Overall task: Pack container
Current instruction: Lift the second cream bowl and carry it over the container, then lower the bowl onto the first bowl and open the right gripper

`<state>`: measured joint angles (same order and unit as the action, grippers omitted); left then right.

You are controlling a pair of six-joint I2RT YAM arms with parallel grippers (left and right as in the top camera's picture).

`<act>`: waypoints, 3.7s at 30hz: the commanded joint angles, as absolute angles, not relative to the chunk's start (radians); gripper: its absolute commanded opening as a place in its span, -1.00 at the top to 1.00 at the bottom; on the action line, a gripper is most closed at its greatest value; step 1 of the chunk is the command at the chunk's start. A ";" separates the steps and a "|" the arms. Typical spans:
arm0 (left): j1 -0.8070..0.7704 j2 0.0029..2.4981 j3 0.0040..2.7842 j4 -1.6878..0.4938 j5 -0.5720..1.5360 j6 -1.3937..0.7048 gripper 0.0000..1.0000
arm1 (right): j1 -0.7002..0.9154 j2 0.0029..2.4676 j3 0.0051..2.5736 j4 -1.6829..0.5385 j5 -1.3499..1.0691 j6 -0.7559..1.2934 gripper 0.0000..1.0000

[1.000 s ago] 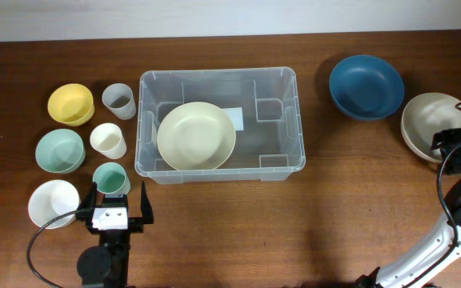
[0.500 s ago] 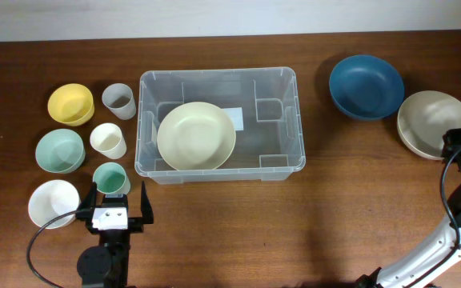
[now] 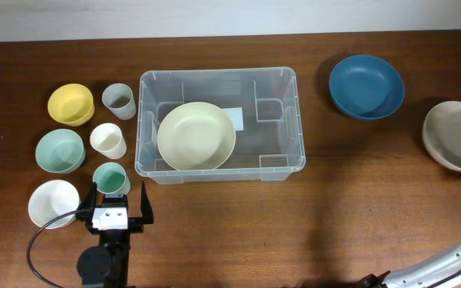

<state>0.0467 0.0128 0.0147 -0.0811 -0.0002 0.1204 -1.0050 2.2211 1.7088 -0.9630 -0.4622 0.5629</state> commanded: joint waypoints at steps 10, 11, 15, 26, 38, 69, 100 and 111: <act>0.051 0.005 0.009 -0.083 -0.003 0.137 -0.99 | -0.989 1.958 1.701 -1.008 -1.071 0.321 0.93; 0.051 0.005 0.009 -0.083 -0.003 0.137 -0.99 | -0.974 1.923 1.701 -1.030 -1.089 0.305 0.92; 0.051 0.005 0.009 -0.083 -0.003 0.137 -0.99 | -0.880 1.785 1.701 -1.115 -1.086 0.234 0.93; 0.051 0.005 0.009 -0.083 -0.003 0.137 -0.99 | -0.196 1.624 1.701 -1.084 -0.794 0.330 0.93; 0.051 0.005 0.009 -0.083 -0.003 0.137 -0.99 | 0.274 1.781 1.700 -0.899 -0.602 0.515 0.92; 0.051 0.005 0.009 -0.083 -0.003 0.137 -0.99 | 0.388 2.117 1.700 -0.806 -0.504 0.582 0.86; 0.051 0.005 0.009 -0.083 -0.003 0.137 -0.99 | 0.414 2.117 1.700 -0.834 -0.557 0.585 -0.12; 0.051 0.005 0.009 -0.083 -0.003 0.137 -0.99 | 0.411 2.116 1.703 -0.833 -0.524 0.572 -0.34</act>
